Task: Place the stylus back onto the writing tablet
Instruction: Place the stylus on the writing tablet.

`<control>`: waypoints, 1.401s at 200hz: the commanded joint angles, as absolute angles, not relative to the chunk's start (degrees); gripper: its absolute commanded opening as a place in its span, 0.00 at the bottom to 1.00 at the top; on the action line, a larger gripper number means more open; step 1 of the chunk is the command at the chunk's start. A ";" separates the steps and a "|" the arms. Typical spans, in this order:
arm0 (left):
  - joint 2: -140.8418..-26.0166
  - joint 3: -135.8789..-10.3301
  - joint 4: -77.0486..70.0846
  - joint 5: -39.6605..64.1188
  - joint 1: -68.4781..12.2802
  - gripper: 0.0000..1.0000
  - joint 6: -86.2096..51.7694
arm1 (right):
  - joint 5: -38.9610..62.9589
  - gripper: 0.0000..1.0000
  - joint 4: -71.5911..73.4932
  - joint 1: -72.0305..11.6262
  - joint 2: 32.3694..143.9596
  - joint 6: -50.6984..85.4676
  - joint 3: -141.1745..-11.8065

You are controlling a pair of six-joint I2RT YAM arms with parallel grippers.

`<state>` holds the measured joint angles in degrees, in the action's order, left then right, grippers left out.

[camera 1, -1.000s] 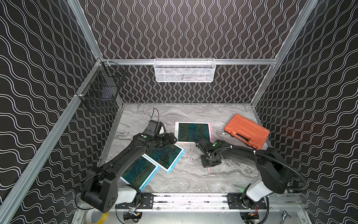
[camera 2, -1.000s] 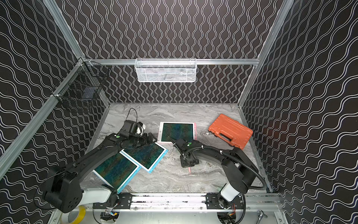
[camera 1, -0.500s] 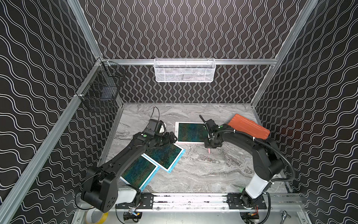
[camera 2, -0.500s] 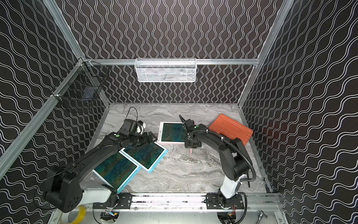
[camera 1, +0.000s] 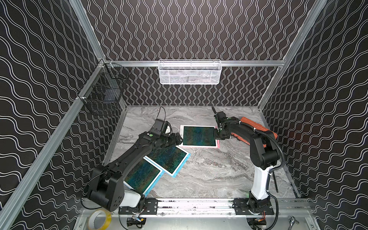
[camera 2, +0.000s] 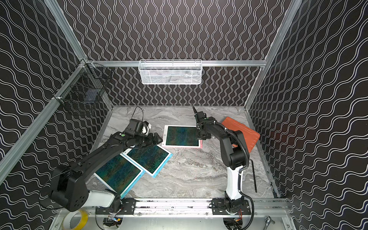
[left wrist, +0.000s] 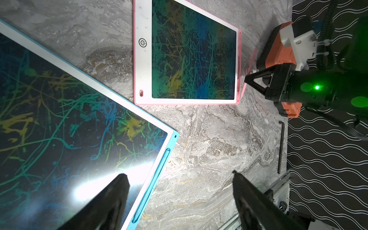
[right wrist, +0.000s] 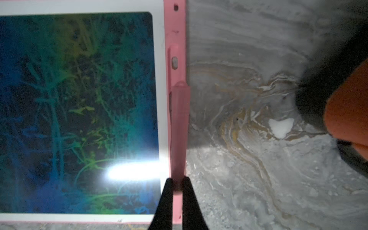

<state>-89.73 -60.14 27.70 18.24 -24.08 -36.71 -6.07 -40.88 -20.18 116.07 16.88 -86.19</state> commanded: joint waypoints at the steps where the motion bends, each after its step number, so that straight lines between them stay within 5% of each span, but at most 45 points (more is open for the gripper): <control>1: -91.02 -61.38 27.18 18.17 -24.08 0.86 -34.80 | -6.75 0.00 -41.45 -19.41 117.28 14.89 -87.74; 132: -95.89 -63.46 24.61 20.12 -24.07 0.86 -35.41 | -6.28 0.00 -42.45 -18.98 121.26 13.22 -90.26; 224: -95.35 -62.68 23.58 20.50 -24.08 0.86 -35.99 | -6.48 0.25 -42.34 -18.99 118.72 13.71 -91.12; 280: -95.95 -62.44 22.83 20.95 -24.64 0.86 -36.12 | -4.48 0.18 -41.28 -18.29 118.59 14.80 -92.68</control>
<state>-95.42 -61.71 24.91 20.64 -24.14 -36.14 -6.00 -41.63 -18.81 118.45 13.98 -91.98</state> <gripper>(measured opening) 0.860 0.217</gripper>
